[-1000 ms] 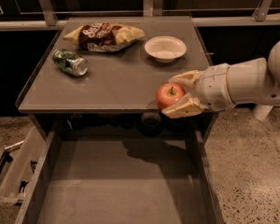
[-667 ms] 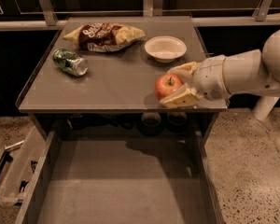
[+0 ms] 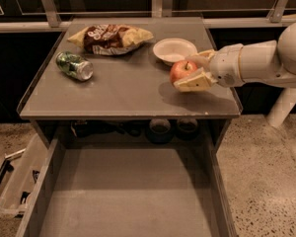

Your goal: Pick apple from top drawer and place on counter

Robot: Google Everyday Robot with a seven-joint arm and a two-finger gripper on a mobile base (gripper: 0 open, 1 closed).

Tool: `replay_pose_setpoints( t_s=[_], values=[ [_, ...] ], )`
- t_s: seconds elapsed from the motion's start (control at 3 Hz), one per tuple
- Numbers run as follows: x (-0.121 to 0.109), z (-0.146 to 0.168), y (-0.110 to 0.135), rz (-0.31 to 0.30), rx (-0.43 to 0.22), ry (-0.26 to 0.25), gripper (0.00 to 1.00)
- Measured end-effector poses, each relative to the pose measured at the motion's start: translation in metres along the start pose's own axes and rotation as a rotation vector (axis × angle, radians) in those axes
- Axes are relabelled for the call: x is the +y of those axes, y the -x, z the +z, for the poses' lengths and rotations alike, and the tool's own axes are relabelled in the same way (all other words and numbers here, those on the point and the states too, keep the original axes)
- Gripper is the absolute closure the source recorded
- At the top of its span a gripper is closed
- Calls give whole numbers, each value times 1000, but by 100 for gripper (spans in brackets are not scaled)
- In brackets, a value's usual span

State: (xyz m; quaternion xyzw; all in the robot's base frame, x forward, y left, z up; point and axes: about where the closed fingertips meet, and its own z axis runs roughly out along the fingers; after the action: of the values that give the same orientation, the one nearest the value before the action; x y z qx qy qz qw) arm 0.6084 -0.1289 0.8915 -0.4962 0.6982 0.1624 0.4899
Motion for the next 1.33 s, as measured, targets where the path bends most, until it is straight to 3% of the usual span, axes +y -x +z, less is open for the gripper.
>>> replay_pose_setpoints(
  t_s=[0.67,1.33],
  values=[
    [-39,13,-22,134,-56,-26,100],
    [-39,14,-23,135,-56,-26,58]
  ],
)
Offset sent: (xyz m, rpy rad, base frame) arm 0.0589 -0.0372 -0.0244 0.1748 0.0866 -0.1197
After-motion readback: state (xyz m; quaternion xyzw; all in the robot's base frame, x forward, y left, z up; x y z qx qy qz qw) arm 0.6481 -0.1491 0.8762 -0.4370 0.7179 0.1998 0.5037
